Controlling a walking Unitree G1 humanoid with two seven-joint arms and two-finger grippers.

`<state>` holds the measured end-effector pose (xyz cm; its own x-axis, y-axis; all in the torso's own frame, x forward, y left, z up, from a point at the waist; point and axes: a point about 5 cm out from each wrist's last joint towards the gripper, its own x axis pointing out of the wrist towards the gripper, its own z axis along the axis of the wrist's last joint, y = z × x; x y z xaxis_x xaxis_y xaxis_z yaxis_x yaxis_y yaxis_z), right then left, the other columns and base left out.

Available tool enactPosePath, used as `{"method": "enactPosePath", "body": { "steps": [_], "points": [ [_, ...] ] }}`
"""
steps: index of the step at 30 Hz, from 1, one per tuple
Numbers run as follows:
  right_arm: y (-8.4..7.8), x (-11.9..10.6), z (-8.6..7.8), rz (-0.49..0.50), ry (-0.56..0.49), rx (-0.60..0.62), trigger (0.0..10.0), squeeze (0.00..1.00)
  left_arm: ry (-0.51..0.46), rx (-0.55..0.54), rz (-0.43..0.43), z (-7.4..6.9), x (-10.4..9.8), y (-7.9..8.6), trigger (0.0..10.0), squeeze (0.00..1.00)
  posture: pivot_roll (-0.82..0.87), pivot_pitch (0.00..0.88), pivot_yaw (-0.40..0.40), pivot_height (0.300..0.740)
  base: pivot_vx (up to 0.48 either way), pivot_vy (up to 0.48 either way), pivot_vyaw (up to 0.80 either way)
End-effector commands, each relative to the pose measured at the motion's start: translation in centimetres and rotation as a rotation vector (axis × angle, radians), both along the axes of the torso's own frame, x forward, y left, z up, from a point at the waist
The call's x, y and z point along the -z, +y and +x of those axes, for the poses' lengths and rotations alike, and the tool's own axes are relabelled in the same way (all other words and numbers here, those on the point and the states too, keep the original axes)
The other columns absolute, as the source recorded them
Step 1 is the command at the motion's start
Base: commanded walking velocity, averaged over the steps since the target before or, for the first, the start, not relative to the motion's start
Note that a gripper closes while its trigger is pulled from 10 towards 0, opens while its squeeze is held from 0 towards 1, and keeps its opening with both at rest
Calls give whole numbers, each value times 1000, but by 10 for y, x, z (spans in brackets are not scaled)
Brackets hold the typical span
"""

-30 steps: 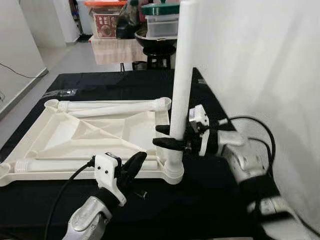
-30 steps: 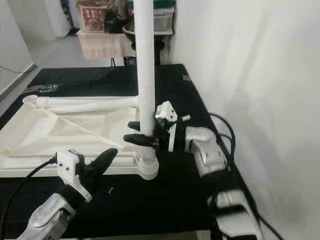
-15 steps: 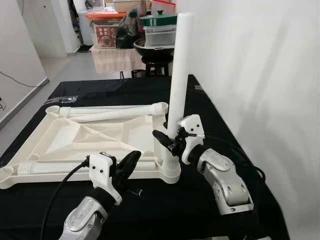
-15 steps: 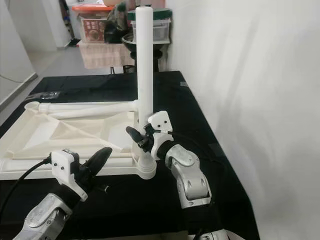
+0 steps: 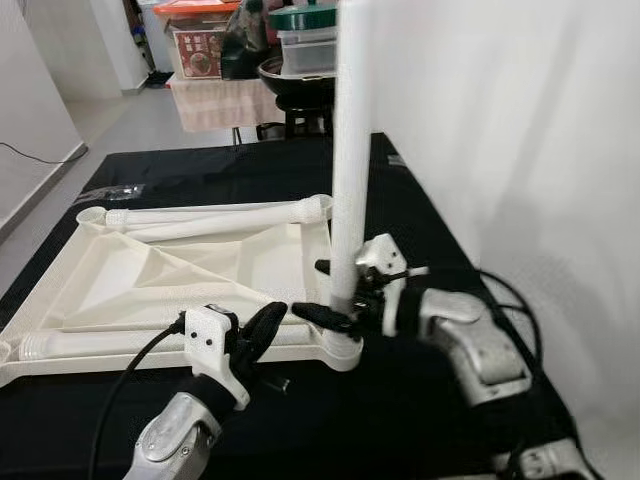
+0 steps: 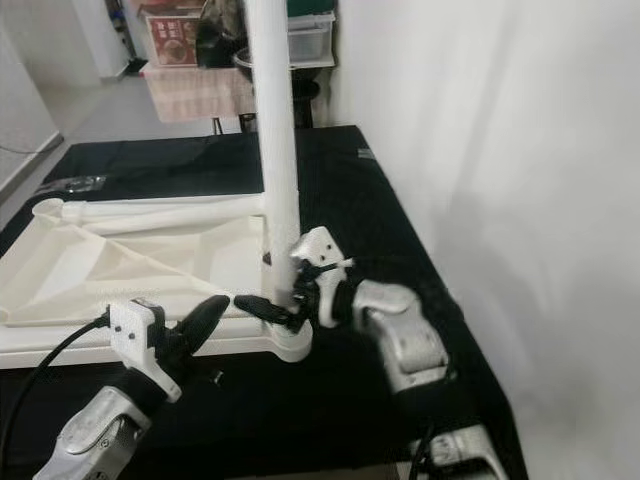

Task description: Building children table

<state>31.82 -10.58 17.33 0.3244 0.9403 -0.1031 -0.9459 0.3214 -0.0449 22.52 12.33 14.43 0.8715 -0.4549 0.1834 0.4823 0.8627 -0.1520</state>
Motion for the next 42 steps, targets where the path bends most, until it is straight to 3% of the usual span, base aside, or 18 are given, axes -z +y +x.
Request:
{"method": "enactPosePath", "body": {
  "steps": [1, 5, 6, 8, 9, 22, 23, 25, 27, 28, 29, 31, 34, 35, 39, 40, 41, 42],
  "points": [
    [0, -4, 5, -4, 11, -141, 10000, 0, 6, -7, 10, -1, 3, -1, 10000, 0, -67, 0, -15, 740, 0, 0, 0],
    [-2, -5, 7, -14, 21, -169, 10000, 0, 6, -8, 10, -1, 3, -1, 10000, 0, -66, 0, -17, 740, 0, 0, 0],
    [-3, -5, 10, -24, 38, -195, 4275, 0, 6, -7, 9, -1, 3, -1, 10000, 0, -59, 0, -18, 740, 0, 0, 0],
    [-4, -8, 17, -23, 51, -211, 4275, 0, 7, -6, 7, -2, 3, -2, 10000, 0, -57, 0, -19, 740, 0, 0, 0],
    [-5, -10, 19, -9, 61, -225, 0, 0, 6, -6, 6, -2, 3, -2, 10000, 0, -57, 0, -19, 740, 0, 0, 0],
    [-16, -4, 17, 3, 15, -175, 0, 0, 3, -5, 0, -1, 2, -3, 10000, 0, -69, 0, -18, 740, 0, 0, 0],
    [-16, 15, 7, -68, 29, 3, 0, 0, 1, -8, 2, -2, 1, -1, 10000, 0, -67, 0, -28, 740, 0, 0, 0],
    [-16, 24, 2, -103, 36, 95, 0, 0, 0, -9, 2, -2, 1, 0, 10000, 0, -67, 0, -28, 740, 0, 0, 0],
    [-16, 24, 2, -103, 36, 95, 0, 0, 0, -9, 2, -2, 1, 0, 10000, 0, -67, 0, -28, 740, 0, 0, 0],
    [-9, 40, -5, -114, 70, 348, 0, 0, -1, -11, 4, -2, 0, 2, 10000, 0, -81, 0, -23, 740, 0, 0, 0],
    [-9, 40, -5, -114, 70, 348, 0, 0, -1, -11, 4, -2, 0, 2, 10000, 0, -81, 0, -23, 740, 0, 0, 0],
    [-4, 36, -20, -170, -57, 578, 0, 0, -1, -14, 10, -1, 0, 6, 10000, 0, -103, 2, 7, 740, 0, 0, 0],
    [-10, 41, -17, -153, 5, 644, 0, 0, 0, -10, 10, 0, 0, 6, 10000, 0, -106, 0, 12, 740, 0, 0, 0],
    [-8, 45, -11, -113, 92, 613, 0, 0, 4, -1, 11, 1, 1, 6, 10000, 0, -80, 0, -3, 740, 0, 0, 0],
    [-3, 43, -9, -129, 83, 617, 0, 0, 1, -15, 15, 1, 0, 7, 10000, 0, -75, 0, -4, 740, 0, 0, 0],
    [-3, 43, -9, -142, 73, 626, 1569, 0, 0, -21, 16, 1, 0, 7, 10000, 0, -75, 0, -4, 740, 0, 0, 0],
    [-3, 43, -9, -142, 73, 626, 1569, 0, 0, -21, 16, 1, 0, 7, 10000, 0, -75, 0, -4, 740, 0, 0, 0],
    [-4, 42, -10, -144, 82, 641, 10000, 0, -1, -23, 16, 1, 0, 7, 10000, 0, -75, 0, -4, 740, 0, 0, 0]
  ]
}}
